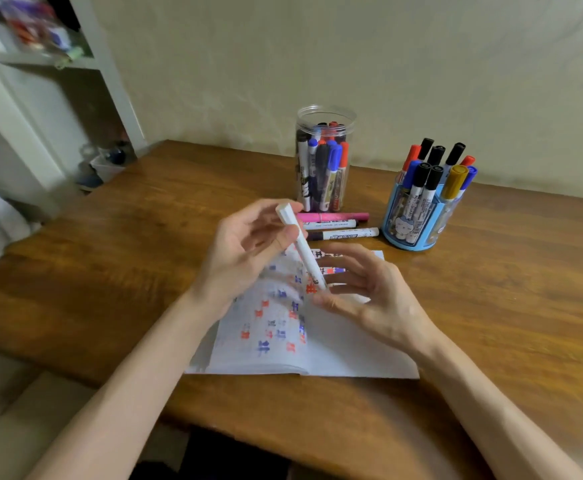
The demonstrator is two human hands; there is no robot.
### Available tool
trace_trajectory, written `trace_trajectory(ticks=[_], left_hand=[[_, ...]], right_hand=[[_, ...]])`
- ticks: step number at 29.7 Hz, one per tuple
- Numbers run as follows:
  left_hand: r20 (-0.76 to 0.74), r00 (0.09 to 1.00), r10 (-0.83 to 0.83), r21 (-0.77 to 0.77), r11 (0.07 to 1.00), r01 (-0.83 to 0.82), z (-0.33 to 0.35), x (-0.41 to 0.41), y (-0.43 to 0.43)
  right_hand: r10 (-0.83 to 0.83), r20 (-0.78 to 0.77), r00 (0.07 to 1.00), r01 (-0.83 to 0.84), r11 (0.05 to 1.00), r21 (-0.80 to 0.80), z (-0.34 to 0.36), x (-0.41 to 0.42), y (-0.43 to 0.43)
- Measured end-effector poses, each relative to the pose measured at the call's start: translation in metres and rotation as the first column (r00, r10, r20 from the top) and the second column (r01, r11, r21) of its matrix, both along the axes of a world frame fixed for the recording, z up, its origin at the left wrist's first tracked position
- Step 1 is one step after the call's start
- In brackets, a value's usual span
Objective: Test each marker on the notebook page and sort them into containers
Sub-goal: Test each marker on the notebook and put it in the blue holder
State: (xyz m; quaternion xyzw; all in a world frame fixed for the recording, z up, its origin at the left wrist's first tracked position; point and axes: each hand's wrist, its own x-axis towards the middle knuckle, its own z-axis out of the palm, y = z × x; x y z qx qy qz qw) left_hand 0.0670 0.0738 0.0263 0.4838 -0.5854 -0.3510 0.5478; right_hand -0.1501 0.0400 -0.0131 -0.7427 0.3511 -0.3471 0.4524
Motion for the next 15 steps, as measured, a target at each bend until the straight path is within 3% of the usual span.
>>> trace_trajectory(ticks=[8,15], left_hand=[[0.152,0.960,0.234,-0.071,0.972,-0.226,0.025,0.091,0.114],[0.151,0.906,0.394,-0.001,0.917,-0.399,0.001,0.140,0.219]], right_hand=[[0.231,-0.043,0.972,-0.234,0.964,-0.129,0.025,0.071,0.029],[0.450,-0.092,0.888,-0.459,0.860,-0.224,0.023,0.160,0.060]])
